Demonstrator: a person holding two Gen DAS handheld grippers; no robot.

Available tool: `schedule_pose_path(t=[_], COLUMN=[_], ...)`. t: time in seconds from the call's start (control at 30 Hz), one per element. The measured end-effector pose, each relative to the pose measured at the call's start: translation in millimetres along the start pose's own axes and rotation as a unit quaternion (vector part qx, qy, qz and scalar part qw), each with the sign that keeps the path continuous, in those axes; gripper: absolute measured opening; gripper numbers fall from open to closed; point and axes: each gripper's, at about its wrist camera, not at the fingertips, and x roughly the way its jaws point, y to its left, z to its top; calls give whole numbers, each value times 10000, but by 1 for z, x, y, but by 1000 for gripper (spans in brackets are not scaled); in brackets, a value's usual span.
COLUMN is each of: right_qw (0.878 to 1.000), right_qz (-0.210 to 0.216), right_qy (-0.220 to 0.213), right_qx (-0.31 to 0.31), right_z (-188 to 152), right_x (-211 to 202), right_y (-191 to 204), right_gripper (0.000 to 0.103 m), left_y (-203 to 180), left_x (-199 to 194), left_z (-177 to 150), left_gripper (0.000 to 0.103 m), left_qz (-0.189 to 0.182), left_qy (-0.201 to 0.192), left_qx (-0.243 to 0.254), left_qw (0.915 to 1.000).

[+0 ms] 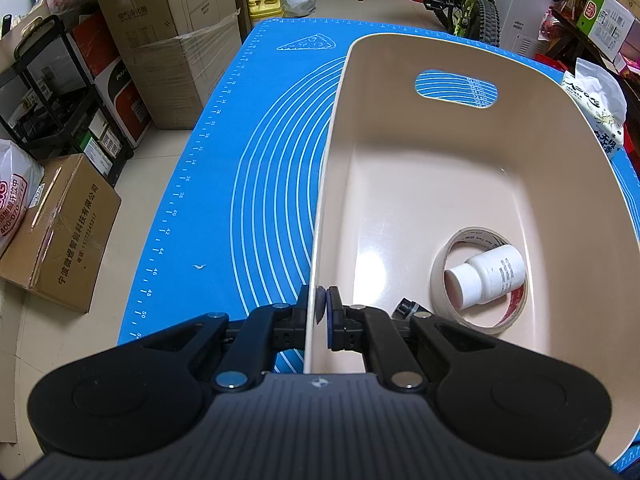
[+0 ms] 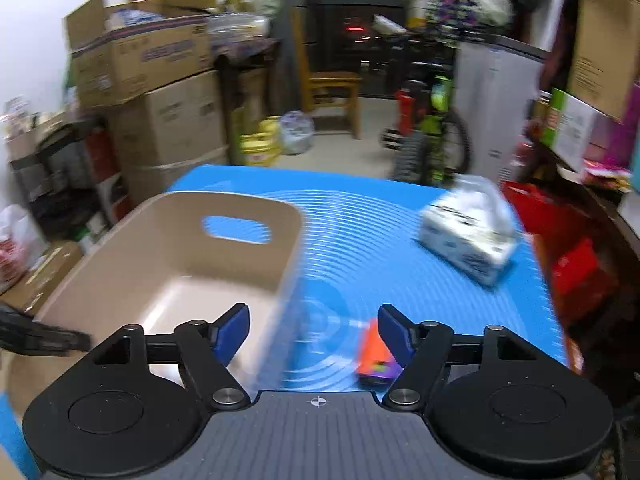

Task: Organize rigid objects
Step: 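Move the right gripper to the black remote and grasp it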

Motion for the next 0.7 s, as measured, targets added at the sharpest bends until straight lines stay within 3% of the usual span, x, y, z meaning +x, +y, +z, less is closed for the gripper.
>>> schedule_pose_path(t=[0.33,0.7], right_qw=[9949,9928], right_qz=[-882,-899], right_qy=[282,308], right_qx=[392,723], right_z=[-42,-79], right_x=[23,38], right_y=[-73,-97], right_gripper=[81,81], left_y=[-1,-1], left_x=[0,0], left_z=[0,0], left_gripper=[8,8], left_qz=[3,1], left_qy=[1,-2], left_qx=[2,11], left_qw=[10000,10000])
